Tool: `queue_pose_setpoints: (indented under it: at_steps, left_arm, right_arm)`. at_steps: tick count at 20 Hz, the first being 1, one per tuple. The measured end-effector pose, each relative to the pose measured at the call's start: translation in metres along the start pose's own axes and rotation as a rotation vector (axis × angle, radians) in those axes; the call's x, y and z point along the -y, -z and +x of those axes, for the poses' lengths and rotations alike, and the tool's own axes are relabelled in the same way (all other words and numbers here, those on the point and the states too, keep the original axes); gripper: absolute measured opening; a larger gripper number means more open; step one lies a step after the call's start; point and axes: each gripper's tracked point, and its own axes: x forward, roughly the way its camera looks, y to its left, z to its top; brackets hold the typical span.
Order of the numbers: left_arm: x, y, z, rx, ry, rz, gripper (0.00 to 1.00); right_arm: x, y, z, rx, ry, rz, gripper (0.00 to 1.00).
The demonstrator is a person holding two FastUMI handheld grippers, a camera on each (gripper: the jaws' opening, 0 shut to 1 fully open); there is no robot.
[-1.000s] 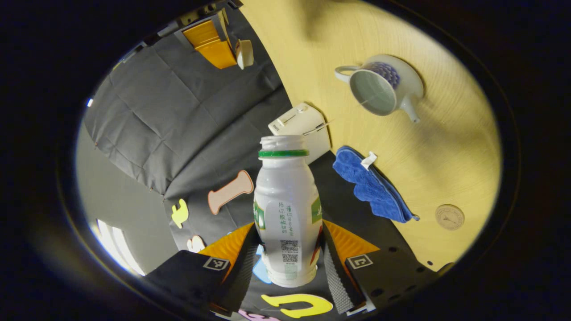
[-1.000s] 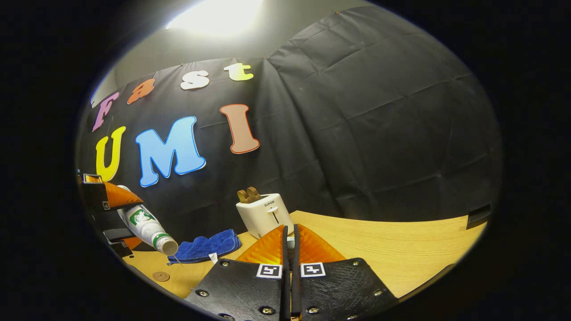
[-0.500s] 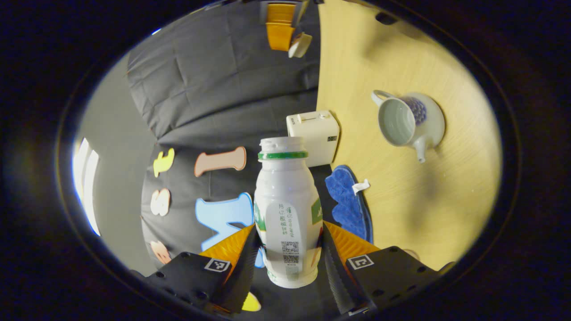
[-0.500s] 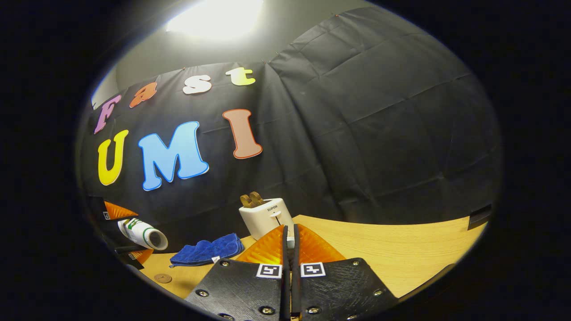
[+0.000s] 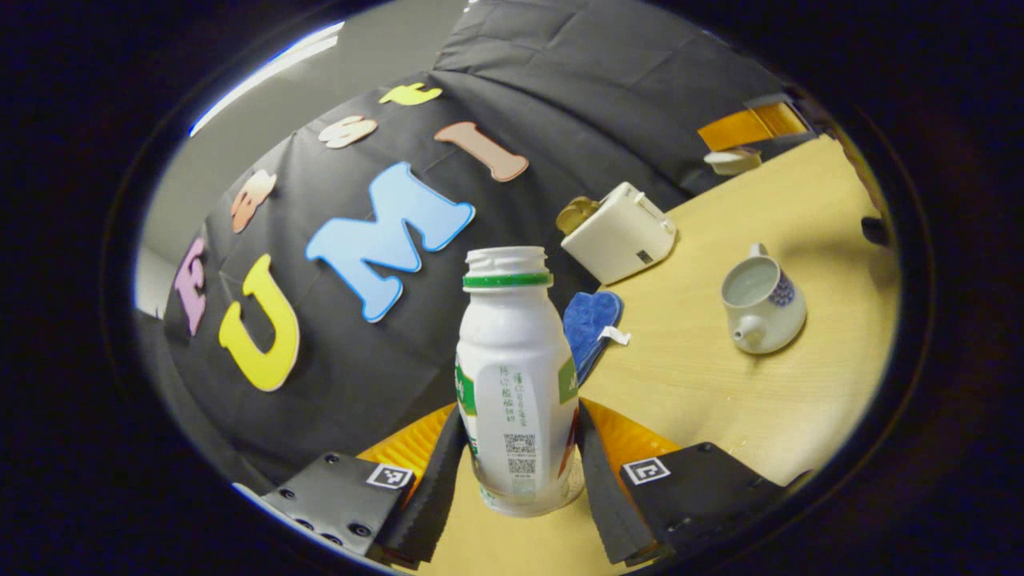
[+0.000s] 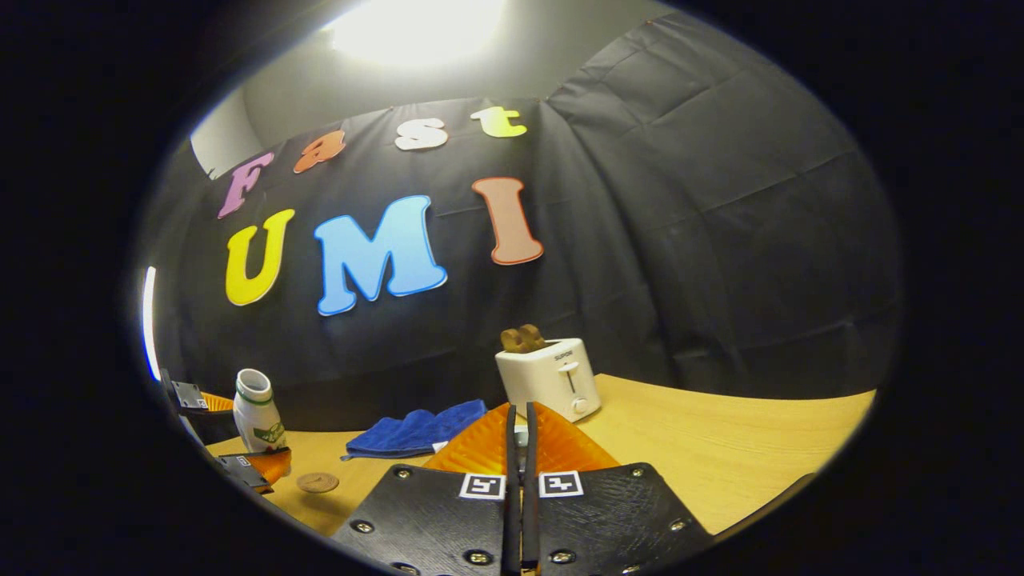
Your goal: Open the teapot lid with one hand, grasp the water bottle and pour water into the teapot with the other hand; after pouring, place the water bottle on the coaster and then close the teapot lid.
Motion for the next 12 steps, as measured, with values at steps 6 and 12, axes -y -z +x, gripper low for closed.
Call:
queue_pose_setpoints:
  at_steps: [6,12]
  left_arm:
    - [-0.008,0.013,-0.025,0.000,-0.011,-0.365,0.85]
    - [-0.036,0.020,-0.055,0.015,-0.044,-0.616,0.85]
  right_arm:
    - [-0.046,0.036,0.006,-0.114,-0.165,-0.052,0.01]
    - [-0.055,0.056,0.008,-0.174,-0.195,-0.072,0.01]
